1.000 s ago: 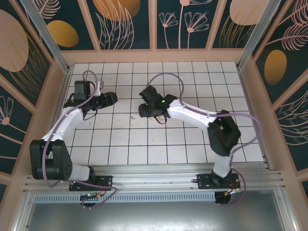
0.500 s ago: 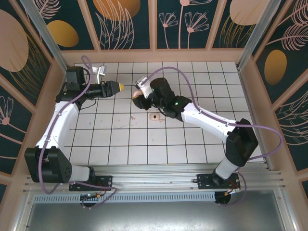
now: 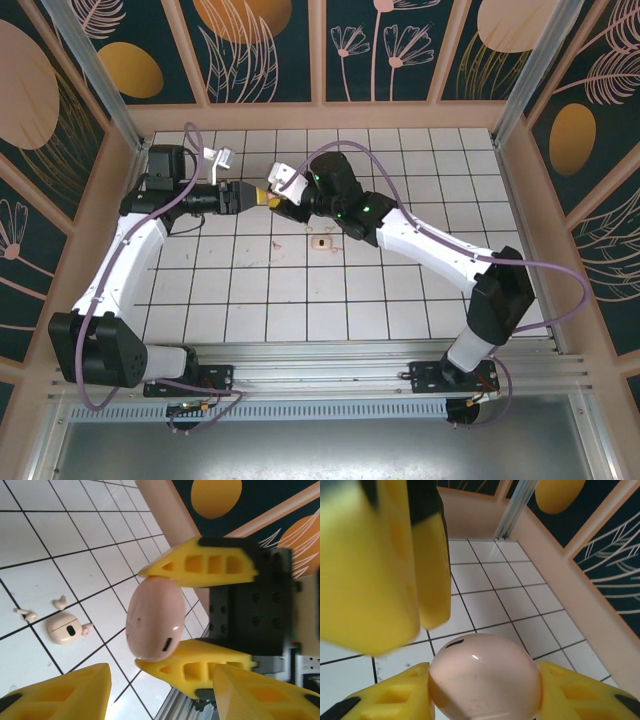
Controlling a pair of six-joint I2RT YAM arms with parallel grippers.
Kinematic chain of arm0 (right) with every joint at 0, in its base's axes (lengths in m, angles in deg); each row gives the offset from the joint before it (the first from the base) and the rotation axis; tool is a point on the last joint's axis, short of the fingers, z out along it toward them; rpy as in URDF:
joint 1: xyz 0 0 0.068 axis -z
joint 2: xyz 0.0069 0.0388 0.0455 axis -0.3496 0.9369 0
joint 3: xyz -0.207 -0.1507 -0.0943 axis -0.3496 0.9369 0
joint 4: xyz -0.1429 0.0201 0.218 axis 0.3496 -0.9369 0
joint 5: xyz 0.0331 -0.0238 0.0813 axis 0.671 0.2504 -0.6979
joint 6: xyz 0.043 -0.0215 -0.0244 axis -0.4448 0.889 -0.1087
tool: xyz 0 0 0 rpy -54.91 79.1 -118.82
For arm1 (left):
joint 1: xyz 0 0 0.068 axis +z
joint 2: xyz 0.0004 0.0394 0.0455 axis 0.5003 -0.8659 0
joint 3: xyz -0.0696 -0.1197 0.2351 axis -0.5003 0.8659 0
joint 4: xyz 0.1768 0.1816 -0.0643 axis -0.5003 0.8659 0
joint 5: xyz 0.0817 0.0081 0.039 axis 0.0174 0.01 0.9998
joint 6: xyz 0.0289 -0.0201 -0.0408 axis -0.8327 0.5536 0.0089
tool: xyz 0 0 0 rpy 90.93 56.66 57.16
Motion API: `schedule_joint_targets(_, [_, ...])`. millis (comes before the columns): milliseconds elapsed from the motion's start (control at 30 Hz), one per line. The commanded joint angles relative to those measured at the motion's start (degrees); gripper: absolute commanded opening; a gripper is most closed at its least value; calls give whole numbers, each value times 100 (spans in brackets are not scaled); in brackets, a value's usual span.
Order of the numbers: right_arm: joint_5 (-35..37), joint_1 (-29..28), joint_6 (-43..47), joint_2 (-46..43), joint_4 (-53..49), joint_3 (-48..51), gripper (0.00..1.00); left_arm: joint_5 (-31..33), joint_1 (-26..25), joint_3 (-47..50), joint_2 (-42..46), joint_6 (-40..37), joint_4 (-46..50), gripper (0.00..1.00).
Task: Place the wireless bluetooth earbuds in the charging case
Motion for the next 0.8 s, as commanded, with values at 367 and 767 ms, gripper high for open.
schedule_joint_targets(367, [-134, -271, 513, 227, -112, -372, 45, 222, -205, -338, -142, -379, 344, 45])
schedule_joint_targets(767, [-142, -315, 405, 132, 46, -265, 47, 305, -222, -303, -29, -663, 262, 19])
